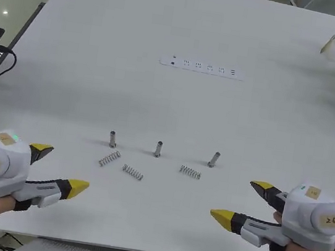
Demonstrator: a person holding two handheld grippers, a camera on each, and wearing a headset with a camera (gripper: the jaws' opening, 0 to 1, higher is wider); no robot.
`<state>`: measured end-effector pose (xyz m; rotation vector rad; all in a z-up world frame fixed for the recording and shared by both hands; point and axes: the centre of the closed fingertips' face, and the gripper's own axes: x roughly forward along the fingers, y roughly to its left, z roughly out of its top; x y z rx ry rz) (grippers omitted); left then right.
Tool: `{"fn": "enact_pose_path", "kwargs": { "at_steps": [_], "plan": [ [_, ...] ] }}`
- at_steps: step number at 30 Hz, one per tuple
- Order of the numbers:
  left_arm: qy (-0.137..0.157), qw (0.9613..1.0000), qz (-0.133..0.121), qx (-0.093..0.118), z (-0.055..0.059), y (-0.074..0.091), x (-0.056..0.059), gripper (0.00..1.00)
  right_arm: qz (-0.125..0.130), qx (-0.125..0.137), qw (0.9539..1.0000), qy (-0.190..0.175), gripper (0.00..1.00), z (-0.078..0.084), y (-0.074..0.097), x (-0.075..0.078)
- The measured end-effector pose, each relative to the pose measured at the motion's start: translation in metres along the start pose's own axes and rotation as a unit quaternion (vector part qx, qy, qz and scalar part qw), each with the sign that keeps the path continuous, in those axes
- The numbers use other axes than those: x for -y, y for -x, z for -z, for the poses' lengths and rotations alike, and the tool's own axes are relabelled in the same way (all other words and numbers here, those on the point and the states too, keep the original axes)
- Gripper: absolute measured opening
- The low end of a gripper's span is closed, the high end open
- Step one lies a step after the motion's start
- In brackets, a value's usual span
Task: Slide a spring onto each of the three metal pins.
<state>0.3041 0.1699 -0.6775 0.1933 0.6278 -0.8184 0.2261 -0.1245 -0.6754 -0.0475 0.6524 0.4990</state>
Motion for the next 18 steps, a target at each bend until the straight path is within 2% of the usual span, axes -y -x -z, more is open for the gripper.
{"fn": "enact_pose_path", "kwargs": {
  "at_steps": [2, 10, 15, 18],
  "plan": [
    [0.01, 0.9999, 0.013, 0.004, 0.0004, 0.0014, 0.0046, 0.67, -0.002, -0.002, 1.0, 0.001, 0.71, 0.0005, -0.0009, -0.0008],
    [0.004, 0.9999, 0.008, -0.005, 0.0062, 0.0025, 0.0061, 0.7, -0.003, -0.003, 1.0, 0.001, 0.72, 0.0031, -0.0014, -0.0022],
    [0.006, 1.0, 0.007, -0.003, 0.0053, 0.0003, 0.0065, 0.69, -0.003, -0.007, 1.0, 0.0, 0.72, 0.0059, -0.0005, -0.0023],
    [0.005, 0.9999, 0.016, -0.003, 0.0042, -0.0024, 0.0104, 0.7, -0.002, -0.007, 1.0, -0.002, 0.72, 0.0063, 0.0, -0.0023]
  ]
}}
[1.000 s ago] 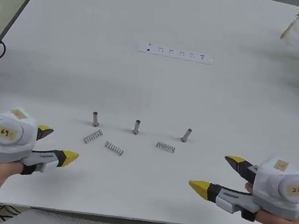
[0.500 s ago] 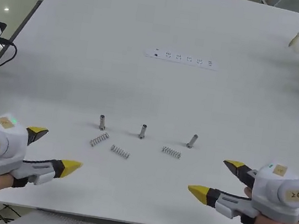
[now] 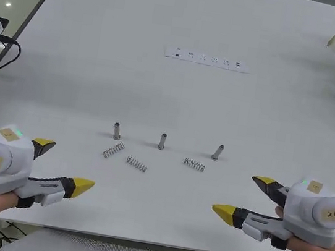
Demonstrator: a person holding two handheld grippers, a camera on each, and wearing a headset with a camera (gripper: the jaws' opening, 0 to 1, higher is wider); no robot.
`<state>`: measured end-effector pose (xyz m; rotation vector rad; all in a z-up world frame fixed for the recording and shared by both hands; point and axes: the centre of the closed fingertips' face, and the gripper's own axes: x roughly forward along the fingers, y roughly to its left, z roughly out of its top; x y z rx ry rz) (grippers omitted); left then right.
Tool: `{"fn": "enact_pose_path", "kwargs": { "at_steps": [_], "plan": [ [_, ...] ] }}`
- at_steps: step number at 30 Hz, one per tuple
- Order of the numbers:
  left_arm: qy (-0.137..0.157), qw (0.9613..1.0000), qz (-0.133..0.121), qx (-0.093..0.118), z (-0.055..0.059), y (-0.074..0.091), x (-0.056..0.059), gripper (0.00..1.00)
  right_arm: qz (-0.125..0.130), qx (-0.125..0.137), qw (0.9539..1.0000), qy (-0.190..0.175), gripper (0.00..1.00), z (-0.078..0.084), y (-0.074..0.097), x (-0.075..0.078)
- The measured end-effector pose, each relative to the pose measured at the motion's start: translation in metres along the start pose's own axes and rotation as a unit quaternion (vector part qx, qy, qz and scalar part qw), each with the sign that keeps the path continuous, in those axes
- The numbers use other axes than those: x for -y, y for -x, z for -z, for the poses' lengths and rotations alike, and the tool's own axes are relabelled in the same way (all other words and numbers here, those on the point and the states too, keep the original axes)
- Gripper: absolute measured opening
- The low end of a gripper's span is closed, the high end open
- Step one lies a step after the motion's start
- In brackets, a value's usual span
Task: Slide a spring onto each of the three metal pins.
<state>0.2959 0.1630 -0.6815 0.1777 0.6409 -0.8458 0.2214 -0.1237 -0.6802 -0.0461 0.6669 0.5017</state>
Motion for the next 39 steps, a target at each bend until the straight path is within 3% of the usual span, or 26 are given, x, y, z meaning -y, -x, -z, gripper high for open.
{"fn": "enact_pose_path", "kwargs": {
  "at_steps": [3, 15, 20, 26, 30, 39],
  "plan": [
    [-0.015, 0.9998, 0.004, -0.007, 0.0, -0.003, 0.003, 0.7, 0.001, 0.0, 1.0, -0.001, 0.72, 0.0, 0.0, 0.0],
    [-0.032, 0.9992, 0.016, -0.018, -0.005, -0.021, 0.005, 0.67, 0.0, -0.001, 1.0, 0.001, 0.72, 0.0, -0.001, -0.002],
    [-0.039, 0.9989, 0.024, -0.014, -0.017, -0.037, 0.01, 0.67, -0.005, -0.005, 1.0, 0.001, 0.71, 0.002, -0.004, -0.006],
    [-0.05, 0.9979, 0.031, -0.026, -0.012, -0.05, 0.008, 0.65, -0.004, -0.002, 1.0, -0.001, 0.71, 0.001, -0.003, -0.007],
    [-0.044, 0.9982, 0.028, -0.028, -0.008, -0.058, 0.0, 0.63, -0.004, -0.003, 1.0, 0.0, 0.71, 0.002, -0.002, -0.006],
    [-0.043, 0.9976, 0.029, -0.045, 0.001, -0.073, -0.003, 0.59, -0.001, -0.005, 1.0, -0.002, 0.71, 0.004, 0.001, -0.005]
  ]
}}
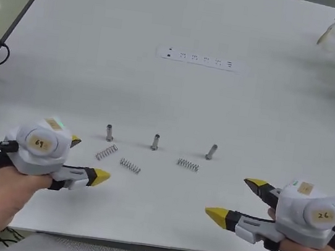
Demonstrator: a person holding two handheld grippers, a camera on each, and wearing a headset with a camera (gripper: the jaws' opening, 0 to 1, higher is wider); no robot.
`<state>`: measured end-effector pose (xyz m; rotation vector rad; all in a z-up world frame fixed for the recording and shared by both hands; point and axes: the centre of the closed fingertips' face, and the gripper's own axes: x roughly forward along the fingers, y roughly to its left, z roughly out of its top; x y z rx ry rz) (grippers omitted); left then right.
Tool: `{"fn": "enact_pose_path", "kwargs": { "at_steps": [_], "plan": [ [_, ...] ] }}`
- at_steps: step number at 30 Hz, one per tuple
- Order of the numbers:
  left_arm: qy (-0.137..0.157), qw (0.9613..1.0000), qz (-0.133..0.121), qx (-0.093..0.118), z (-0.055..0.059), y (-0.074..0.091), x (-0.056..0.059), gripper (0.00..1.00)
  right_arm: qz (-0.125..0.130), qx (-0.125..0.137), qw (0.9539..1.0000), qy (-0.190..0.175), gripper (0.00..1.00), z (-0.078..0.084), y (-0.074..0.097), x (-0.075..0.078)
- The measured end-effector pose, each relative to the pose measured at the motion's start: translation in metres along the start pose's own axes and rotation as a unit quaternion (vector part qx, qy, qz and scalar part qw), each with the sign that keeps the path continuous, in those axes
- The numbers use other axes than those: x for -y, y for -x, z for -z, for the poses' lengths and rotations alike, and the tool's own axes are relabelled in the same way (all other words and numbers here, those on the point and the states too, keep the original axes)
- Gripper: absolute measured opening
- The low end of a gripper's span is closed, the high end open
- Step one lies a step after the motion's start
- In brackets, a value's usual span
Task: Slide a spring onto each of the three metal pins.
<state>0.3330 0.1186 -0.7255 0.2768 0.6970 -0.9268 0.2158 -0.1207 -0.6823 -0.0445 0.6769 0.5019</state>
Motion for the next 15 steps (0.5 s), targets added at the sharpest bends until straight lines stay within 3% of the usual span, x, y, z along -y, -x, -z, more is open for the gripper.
{"fn": "enact_pose_path", "kwargs": {
  "at_steps": [15],
  "plan": [
    [0.008, 0.9995, -0.003, -0.031, 0.016, -0.034, -0.013, 0.45, 0.014, 0.005, 0.9999, -0.002, 0.7, -0.002, 0.011, 0.006]
  ]
}}
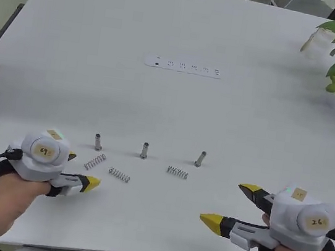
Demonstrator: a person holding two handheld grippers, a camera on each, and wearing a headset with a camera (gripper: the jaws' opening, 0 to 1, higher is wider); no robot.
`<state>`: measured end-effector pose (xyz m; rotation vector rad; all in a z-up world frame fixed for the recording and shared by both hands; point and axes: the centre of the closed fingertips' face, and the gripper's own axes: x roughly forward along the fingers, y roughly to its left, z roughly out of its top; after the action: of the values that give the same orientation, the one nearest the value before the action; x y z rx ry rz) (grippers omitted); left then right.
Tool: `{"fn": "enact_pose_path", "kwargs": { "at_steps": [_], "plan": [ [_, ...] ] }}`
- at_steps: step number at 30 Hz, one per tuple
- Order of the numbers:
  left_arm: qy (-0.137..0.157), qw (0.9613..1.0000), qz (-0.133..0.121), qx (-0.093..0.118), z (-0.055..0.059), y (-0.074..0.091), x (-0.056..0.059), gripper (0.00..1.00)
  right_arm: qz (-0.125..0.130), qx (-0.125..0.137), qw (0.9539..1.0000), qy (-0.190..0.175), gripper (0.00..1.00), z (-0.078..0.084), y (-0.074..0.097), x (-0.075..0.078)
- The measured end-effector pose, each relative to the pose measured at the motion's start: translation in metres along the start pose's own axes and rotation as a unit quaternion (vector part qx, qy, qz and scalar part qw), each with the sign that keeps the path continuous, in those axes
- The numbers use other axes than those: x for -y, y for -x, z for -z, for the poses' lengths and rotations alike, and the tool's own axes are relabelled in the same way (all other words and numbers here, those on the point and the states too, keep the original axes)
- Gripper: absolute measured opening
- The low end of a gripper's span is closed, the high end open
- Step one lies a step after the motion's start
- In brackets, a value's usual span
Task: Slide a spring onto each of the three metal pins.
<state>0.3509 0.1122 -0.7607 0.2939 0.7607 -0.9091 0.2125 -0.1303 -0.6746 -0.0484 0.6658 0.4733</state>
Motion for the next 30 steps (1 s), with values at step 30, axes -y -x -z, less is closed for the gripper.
{"fn": "enact_pose_path", "kwargs": {
  "at_steps": [30],
  "plan": [
    [-0.03, 0.9984, -0.029, -0.037, 0.006, -0.033, -0.017, 0.08, 0.004, -0.006, 0.9999, -0.013, 0.7, 0.011, 0.007, 0.003]
  ]
}}
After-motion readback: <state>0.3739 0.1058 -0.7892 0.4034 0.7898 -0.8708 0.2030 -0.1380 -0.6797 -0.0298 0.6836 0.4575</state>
